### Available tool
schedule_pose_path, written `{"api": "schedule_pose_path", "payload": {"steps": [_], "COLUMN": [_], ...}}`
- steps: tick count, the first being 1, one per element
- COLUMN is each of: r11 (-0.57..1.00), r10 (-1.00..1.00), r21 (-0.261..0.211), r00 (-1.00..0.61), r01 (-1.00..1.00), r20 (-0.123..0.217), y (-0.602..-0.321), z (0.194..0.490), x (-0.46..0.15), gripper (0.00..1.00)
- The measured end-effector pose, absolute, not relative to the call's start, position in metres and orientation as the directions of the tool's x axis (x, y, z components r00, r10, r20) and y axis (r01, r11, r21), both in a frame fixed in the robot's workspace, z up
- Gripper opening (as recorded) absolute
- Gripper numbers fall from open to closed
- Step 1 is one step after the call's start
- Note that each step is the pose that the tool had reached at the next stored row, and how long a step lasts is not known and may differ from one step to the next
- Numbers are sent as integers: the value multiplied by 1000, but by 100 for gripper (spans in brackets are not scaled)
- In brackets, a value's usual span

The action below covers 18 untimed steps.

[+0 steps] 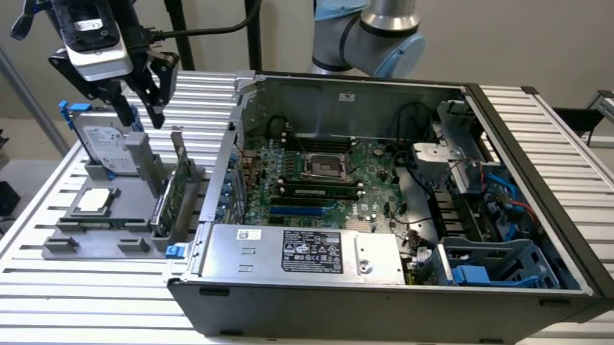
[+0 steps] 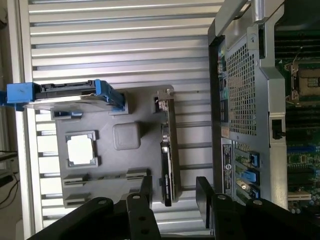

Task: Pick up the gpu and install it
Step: 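Pick up the gpu and move the gpu toward the slot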

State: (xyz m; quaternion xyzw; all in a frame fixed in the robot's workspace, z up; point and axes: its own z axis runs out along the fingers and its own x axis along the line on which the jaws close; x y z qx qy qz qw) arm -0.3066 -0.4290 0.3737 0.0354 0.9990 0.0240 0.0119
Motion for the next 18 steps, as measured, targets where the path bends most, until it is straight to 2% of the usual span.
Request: {"api": "schedule_pose_path", "payload": {"steps": [18], "r11": [996], "r10": [71], "r21": [49], "r00": [-997], "r01": [70], "r20": [-22], "y": [-431], "z": [341], "x": [-310], "gripper": [48]}}
